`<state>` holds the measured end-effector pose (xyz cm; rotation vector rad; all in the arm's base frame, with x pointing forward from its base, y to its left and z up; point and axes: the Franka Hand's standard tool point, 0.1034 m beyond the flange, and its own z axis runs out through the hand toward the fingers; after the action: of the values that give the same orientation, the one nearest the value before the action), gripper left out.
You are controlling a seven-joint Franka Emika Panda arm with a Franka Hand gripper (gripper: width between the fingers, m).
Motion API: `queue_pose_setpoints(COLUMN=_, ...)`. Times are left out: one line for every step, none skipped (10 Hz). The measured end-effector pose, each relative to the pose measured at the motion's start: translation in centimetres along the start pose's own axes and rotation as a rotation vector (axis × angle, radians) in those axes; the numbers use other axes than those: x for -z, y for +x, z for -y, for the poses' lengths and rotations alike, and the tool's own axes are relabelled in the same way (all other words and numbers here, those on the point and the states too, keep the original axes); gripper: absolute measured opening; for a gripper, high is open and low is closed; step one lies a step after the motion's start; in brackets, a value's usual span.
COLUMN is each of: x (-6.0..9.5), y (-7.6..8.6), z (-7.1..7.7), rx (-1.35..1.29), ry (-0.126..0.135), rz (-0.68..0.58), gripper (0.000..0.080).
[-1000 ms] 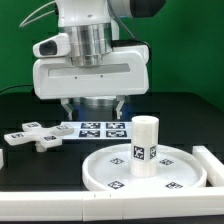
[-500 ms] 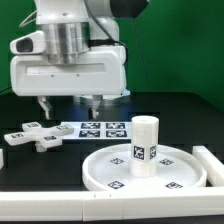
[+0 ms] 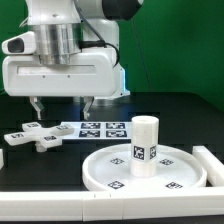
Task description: Assemble round table
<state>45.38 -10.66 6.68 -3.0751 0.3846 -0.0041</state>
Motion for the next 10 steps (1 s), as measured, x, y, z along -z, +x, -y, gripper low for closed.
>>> queue_pose_setpoints(x=-0.2, y=-0.1, z=-1.6, rx=0.027, ry=-0.004, rz=0.004, gripper=0.0648)
queue_pose_setpoints(x=-0.3, y=-0.2, z=-3.2, rx=0.031, ry=-0.008, rz=0.006, gripper=0.0648)
queue_pose_setpoints(x=-0.5, y=-0.4, z=-4.2, rx=0.031, ry=-0.010, rz=0.010, gripper=0.0648)
queue_pose_setpoints(x=-0.6, y=-0.5, z=-4.4, rx=0.028, ry=-0.010, rz=0.013, gripper=0.0648)
queue_pose_setpoints(x=-0.7, y=-0.6, z=-4.5, rx=0.029, ry=-0.011, rz=0.016, gripper=0.0648)
queue_pose_setpoints(x=-0.9, y=-0.7, z=-4.5, rx=0.030, ry=-0.012, rz=0.020, gripper=0.0648)
queue_pose_setpoints(x=-1.1, y=-0.8, z=-4.6, rx=0.030, ry=-0.012, rz=0.023, gripper=0.0648)
queue_pose_setpoints(x=-1.2, y=-0.9, z=-4.6, rx=0.029, ry=-0.013, rz=0.027, gripper=0.0648)
queue_pose_setpoints(x=-1.4, y=-1.1, z=-4.6, rx=0.029, ry=-0.014, rz=0.031, gripper=0.0648)
queue_pose_setpoints(x=-1.6, y=-1.2, z=-4.7, rx=0.029, ry=-0.014, rz=0.036, gripper=0.0648)
